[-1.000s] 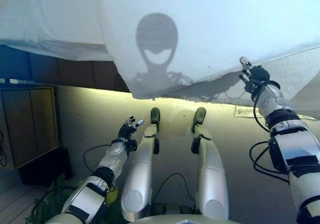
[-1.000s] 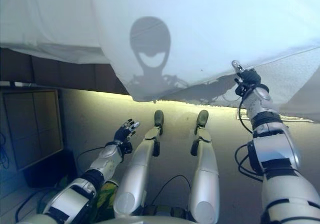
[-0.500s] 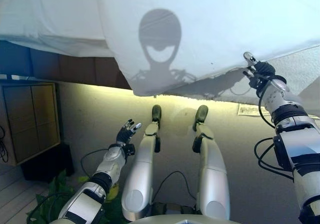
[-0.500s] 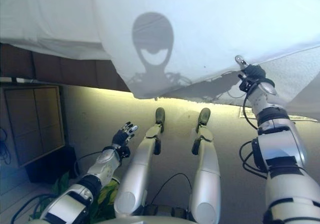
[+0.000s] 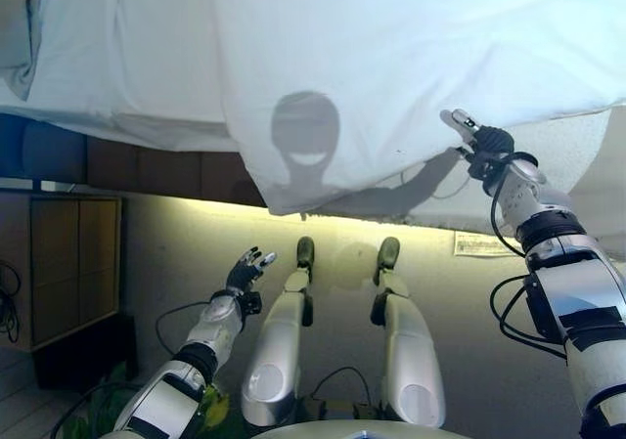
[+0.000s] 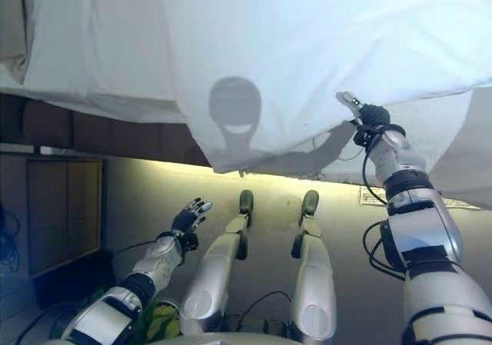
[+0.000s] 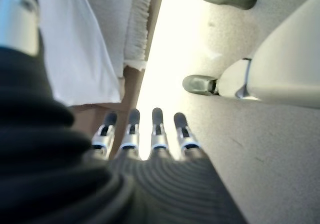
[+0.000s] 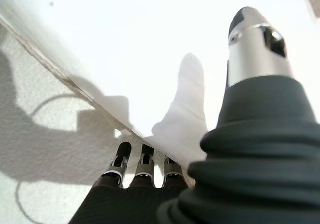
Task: Make the bed neatly
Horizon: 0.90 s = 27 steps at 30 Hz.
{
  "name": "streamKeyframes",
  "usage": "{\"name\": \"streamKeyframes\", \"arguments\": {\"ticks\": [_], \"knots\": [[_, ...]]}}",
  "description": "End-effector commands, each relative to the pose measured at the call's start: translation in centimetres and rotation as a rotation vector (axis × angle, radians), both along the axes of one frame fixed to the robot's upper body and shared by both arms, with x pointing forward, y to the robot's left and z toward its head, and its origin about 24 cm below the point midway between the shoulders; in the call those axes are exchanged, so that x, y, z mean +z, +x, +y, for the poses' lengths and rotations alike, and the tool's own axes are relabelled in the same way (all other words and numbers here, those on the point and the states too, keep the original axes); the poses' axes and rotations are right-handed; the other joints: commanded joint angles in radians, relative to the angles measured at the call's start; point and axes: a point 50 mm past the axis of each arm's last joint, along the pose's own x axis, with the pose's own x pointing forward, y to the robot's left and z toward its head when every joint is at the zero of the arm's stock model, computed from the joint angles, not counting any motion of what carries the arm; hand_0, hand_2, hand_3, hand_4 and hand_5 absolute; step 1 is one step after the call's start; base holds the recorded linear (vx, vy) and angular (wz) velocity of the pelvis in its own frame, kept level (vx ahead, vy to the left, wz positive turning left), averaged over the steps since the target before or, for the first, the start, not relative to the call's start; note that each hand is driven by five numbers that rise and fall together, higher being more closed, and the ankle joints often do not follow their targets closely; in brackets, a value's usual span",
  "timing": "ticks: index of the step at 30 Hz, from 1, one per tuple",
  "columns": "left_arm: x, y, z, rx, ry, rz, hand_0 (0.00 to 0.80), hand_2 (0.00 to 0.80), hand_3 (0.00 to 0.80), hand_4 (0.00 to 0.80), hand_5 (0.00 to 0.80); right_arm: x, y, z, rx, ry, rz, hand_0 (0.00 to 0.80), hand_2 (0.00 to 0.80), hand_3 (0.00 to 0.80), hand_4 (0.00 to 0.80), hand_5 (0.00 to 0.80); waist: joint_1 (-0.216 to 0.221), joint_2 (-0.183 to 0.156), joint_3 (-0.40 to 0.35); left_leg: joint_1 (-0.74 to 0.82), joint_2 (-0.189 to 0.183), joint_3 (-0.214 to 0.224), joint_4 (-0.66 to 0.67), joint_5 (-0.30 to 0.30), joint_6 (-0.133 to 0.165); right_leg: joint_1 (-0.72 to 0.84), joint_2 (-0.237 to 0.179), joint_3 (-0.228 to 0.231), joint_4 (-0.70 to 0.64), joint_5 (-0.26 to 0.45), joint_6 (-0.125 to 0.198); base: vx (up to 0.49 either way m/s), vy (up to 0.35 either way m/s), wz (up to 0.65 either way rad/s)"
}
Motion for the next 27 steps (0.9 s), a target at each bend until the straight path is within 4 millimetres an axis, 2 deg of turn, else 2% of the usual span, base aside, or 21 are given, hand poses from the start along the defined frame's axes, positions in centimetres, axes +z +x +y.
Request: {"name": "streamKeyframes", "arguments": {"ticks": [1,4,5,6,12,18,24,27], "knots": [[-0.8,-1.0,1.3,0.033,0.028,0.04,0.0,0.0,0.0,0.0,0.0,5.9,0.8,-0.3,0.008,-0.06,-0.17,0.0,0.0,0.0,0.0,0.0,-0.003,-0.007,-0.012,0.002,0.003,0.019,0.004,0.004,-0.01,0.003,-0.032,-0.04,0.07,-0.041,0.059,0.0,0.0,0.0],[-1.1,-1.3,1.7,0.045,0.034,0.055,0.0,0.0,0.0,0.0,0.0,6.7,0.8,-0.7,-0.003,-0.066,-0.2,0.0,0.0,0.0,0.0,0.0,0.002,-0.009,-0.017,0.01,0.003,0.02,-0.002,0.004,-0.009,0.012,-0.035,-0.045,0.063,-0.039,0.06,0.0,0.0,0.0],[-1.1,-1.3,1.8,0.051,0.036,0.059,0.0,0.0,0.0,0.0,0.0,7.2,0.8,-0.7,0.001,-0.069,-0.228,0.417,0.417,0.417,0.417,0.417,0.003,-0.01,-0.017,0.007,0.003,0.02,0.002,0.003,-0.009,0.011,-0.037,-0.047,0.065,-0.04,0.06,0.0,0.0,0.0],[-1.1,-1.2,1.8,0.053,0.039,0.063,0.0,0.0,0.0,0.0,0.0,7.6,0.8,-0.7,0.003,-0.065,-0.245,0.8,0.8,0.8,0.8,0.8,0.003,-0.01,-0.017,0.004,0.003,0.02,0.007,0.002,-0.008,0.01,-0.038,-0.047,0.069,-0.041,0.06,0.0,0.0,0.0],[-1.3,-1.4,2.3,0.068,0.055,0.078,0.0,0.0,0.0,0.0,0.0,8.5,0.7,-1.4,-0.027,-0.032,-0.281,0.8,0.8,0.8,0.8,0.8,0.007,-0.006,-0.011,-0.011,-0.002,0.011,0.018,0.001,-0.004,-0.002,-0.038,-0.047,0.084,-0.049,0.058,0.0,0.0,0.0],[-1.5,-1.8,2.4,0.071,0.059,0.08,0.0,0.0,0.0,0.0,0.0,7.5,0.7,-0.9,0.022,-0.013,-0.264,0.8,0.8,0.8,0.8,0.8,0.009,-0.003,-0.01,0.002,-0.004,0.009,-0.001,0.003,-0.003,0.009,-0.037,-0.05,0.072,-0.049,0.058,-0.005,0.003,0.0],[-1.5,-1.7,2.6,0.077,0.058,0.079,0.0,0.0,0.0,0.0,0.0,4.4,0.8,1.1,0.174,0.079,-0.184,0.8,0.8,0.8,0.8,0.8,0.006,-0.01,-0.029,0.037,-0.002,0.012,-0.019,0.001,-0.006,0.045,-0.038,-0.052,0.049,-0.051,0.057,0.0,0.0,0.0],[-1.6,-1.9,2.7,0.09,0.026,0.093,0.0,0.0,0.0,0.0,0.0,1.9,0.5,2.5,0.244,0.121,-0.133,0.8,0.8,0.8,0.8,0.8,0.005,-0.02,-0.052,0.071,0.001,0.019,-0.033,-0.002,-0.01,0.083,-0.039,-0.057,0.029,-0.053,0.057,0.0,0.0,0.0]]}}
